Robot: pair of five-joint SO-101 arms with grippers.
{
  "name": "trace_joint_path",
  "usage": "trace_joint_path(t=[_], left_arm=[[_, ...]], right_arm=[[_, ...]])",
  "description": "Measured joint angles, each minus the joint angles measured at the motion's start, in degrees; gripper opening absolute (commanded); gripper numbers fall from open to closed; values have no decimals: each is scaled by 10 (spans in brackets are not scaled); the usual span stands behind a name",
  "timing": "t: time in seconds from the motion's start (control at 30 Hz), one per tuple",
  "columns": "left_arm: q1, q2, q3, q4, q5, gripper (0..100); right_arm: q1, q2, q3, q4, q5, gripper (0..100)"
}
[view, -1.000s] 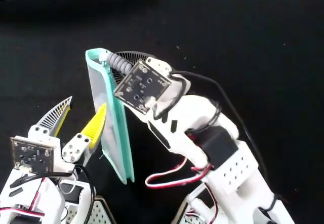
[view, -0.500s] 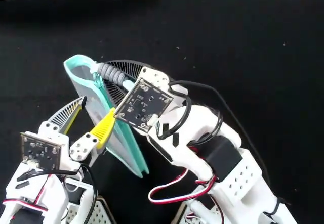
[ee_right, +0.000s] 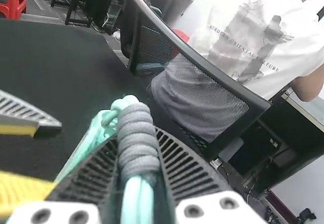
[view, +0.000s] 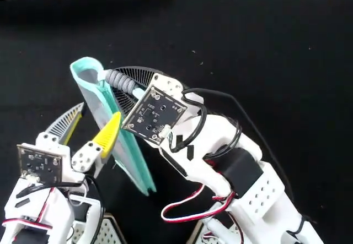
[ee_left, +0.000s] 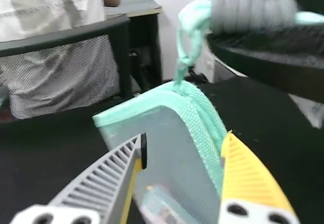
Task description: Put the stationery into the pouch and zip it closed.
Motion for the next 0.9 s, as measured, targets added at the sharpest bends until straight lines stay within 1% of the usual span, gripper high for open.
trace_joint_path(t=[0.2,0.47,0.6,0.73,0.9], left_arm=[[-27,0,1,-4,-1,253],[-28,0,-2,-4,-1,253],[-28,0,-23,16,-1,255],[6,0,-48,41,-1,255],[58,0,-56,46,-1,255]], right_arm=[[1,-40,0,0,0,12],[1,-42,0,0,0,12],[0,-42,0,0,0,12],[0,-43,0,0,0,12],[0,-43,0,0,0,12]])
